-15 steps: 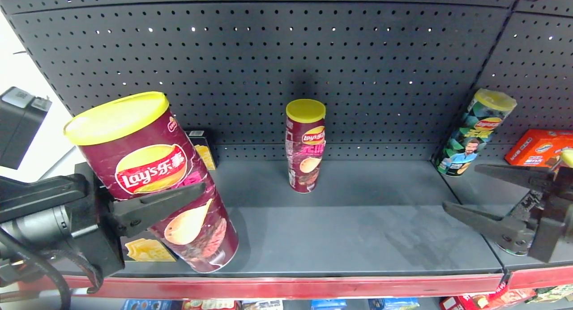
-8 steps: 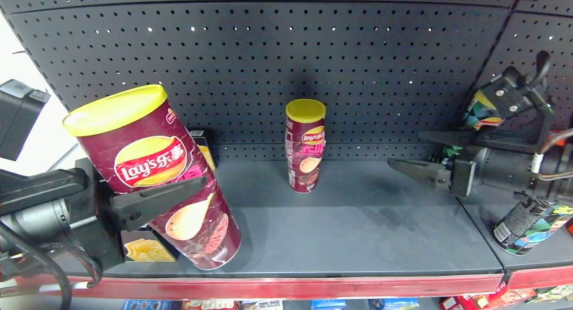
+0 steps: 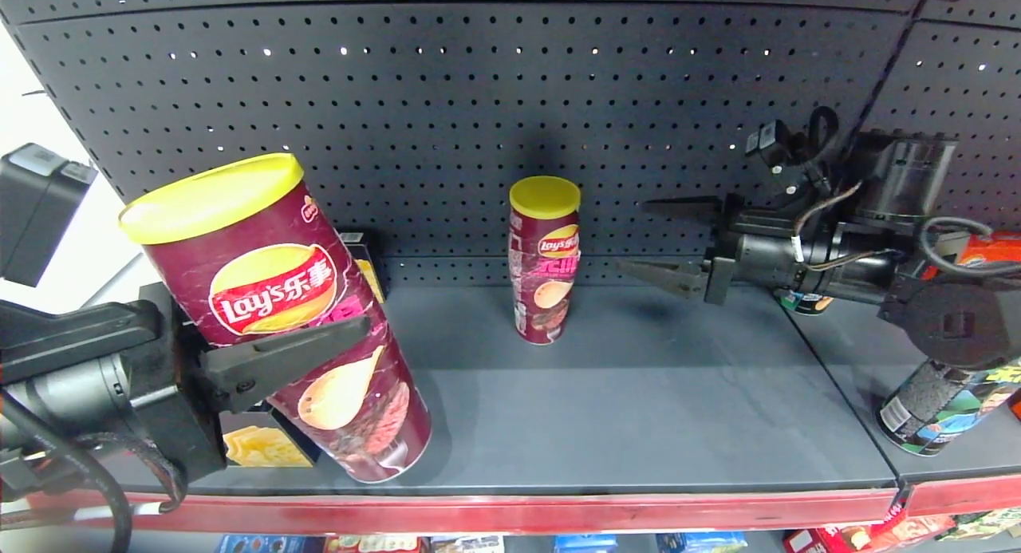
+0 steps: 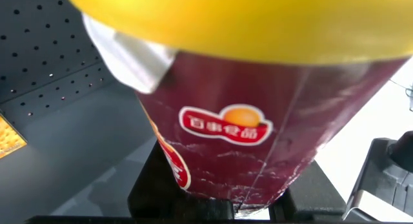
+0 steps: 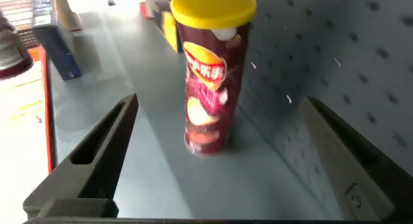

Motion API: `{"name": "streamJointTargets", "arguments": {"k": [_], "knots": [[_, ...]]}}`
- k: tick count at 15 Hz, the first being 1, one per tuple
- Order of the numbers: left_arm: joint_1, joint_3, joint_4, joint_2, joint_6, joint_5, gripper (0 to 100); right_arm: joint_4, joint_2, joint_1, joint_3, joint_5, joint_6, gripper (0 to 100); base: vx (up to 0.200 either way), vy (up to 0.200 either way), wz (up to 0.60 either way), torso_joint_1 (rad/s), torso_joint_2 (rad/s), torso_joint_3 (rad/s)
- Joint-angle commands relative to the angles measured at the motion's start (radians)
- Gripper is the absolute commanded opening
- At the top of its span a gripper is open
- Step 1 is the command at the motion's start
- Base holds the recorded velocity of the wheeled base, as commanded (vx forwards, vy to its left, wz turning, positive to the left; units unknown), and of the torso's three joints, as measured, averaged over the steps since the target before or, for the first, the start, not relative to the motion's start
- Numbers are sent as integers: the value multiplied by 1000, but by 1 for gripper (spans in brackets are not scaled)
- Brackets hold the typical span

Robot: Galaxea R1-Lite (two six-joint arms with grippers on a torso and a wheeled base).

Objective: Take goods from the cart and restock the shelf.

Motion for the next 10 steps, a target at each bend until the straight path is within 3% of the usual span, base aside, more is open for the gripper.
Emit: {"name": "streamJointTargets", "arguments": {"k": [1, 4, 10], "knots": [[-2, 3, 0, 6, 0, 0, 0, -32, 117, -3, -64, 33, -6, 100, 0, 0, 0, 0, 0, 0], [-2, 1, -2, 8, 0, 0, 0, -35, 187, 8, -120, 42, -6, 100, 0, 0, 0, 0, 0, 0], [1, 3, -2, 22, 0, 0, 0, -35, 378, -14, -291, 214, 2, 100, 0, 0, 0, 0, 0, 0]]}}
